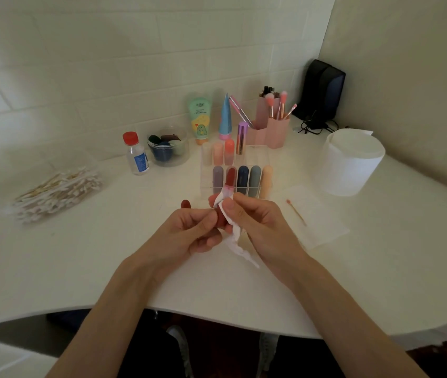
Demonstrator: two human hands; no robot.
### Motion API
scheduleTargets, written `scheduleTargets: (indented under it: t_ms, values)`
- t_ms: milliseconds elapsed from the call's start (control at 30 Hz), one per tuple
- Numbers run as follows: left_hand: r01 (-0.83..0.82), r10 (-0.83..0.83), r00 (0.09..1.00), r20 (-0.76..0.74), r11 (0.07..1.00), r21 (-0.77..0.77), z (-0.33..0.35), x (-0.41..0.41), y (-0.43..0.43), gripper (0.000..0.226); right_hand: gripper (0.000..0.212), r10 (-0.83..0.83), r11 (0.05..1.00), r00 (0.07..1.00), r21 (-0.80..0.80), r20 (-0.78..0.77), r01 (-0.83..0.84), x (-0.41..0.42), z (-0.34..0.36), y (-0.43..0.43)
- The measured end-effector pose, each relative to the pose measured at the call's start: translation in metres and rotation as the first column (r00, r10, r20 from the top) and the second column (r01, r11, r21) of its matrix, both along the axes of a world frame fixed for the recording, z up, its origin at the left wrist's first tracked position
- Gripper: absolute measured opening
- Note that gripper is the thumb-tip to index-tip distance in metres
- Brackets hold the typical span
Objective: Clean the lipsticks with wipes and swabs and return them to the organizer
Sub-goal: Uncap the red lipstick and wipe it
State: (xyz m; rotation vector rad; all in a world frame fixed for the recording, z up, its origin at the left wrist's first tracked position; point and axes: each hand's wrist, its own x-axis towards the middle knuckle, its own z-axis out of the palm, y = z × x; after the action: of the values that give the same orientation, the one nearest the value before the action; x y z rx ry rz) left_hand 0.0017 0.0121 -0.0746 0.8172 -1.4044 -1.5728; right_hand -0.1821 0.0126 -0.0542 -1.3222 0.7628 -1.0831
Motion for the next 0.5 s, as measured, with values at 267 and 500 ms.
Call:
scheduleTargets:
  t_ms: [267,500]
  values:
    - [-0.204,0.207,0.977,0.042,0.976,-0.071,0.0025,-0.0058,-0.0014,0.019,0.025,-0.149,0.988,0.989,-0.052,0.0,0.149,0.0051,-0.0073,-0.0027]
    - [-0.192,0.195,0.975,0.107,0.981,-0.038,-0.0038,-0.0023,-0.0033,0.023,0.026,-0.165,0.982,0.986,-0.099,-0.015,0.163,0.0054,-0.0094,-0.0047]
